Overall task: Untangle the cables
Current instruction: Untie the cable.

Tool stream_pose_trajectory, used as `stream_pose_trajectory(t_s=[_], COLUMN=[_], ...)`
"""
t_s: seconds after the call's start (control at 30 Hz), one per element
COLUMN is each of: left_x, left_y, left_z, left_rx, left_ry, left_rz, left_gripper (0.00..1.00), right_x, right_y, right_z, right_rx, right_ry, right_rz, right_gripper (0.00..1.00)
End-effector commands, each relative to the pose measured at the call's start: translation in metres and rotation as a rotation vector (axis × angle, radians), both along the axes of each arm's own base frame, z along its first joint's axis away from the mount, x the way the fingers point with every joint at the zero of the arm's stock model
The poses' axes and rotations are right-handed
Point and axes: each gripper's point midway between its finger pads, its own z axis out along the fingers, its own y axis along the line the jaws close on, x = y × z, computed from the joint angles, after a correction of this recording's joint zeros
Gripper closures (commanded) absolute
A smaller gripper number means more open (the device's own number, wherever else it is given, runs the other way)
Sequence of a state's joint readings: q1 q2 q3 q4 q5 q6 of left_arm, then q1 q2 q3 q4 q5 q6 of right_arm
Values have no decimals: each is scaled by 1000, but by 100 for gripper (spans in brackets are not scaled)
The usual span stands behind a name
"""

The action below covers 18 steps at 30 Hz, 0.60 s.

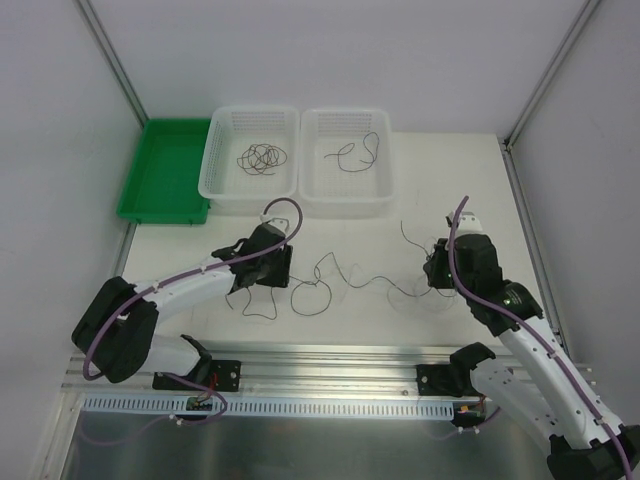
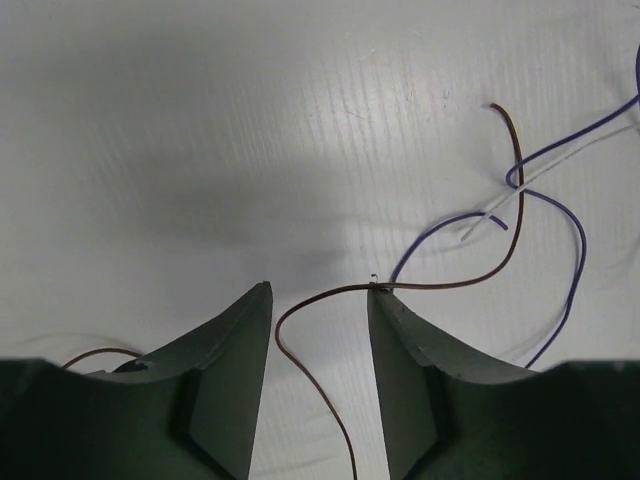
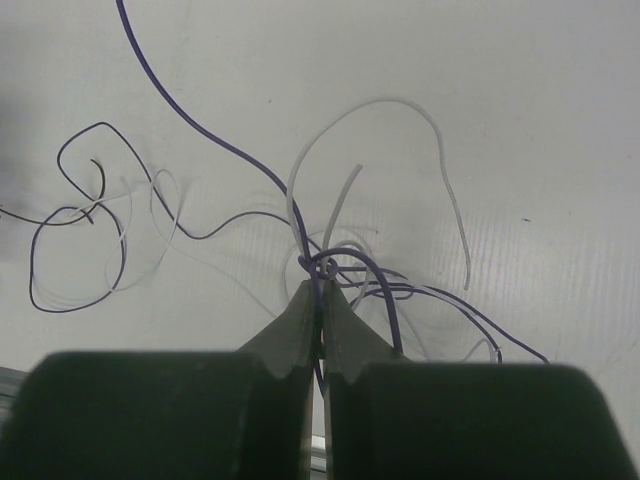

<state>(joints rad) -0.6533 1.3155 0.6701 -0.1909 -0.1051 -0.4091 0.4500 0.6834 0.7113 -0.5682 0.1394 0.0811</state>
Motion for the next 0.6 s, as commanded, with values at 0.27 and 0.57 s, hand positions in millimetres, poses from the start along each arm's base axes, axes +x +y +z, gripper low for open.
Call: stream_pose_trajectory(t_s=[0.27,0.57], left_x=[28,49], left_y=[-2,29], left_z=[47,189], left_rx=[1,36], left_ry=[-145,-438], left_rz=[17,92], left_gripper=[100,100], right_x=[4,-1], right_y=[23,28], right_z=[-10,-67], right_rx=[81,90], right_ry=[8,169], right_rz=[77,38], right_gripper=[99,96])
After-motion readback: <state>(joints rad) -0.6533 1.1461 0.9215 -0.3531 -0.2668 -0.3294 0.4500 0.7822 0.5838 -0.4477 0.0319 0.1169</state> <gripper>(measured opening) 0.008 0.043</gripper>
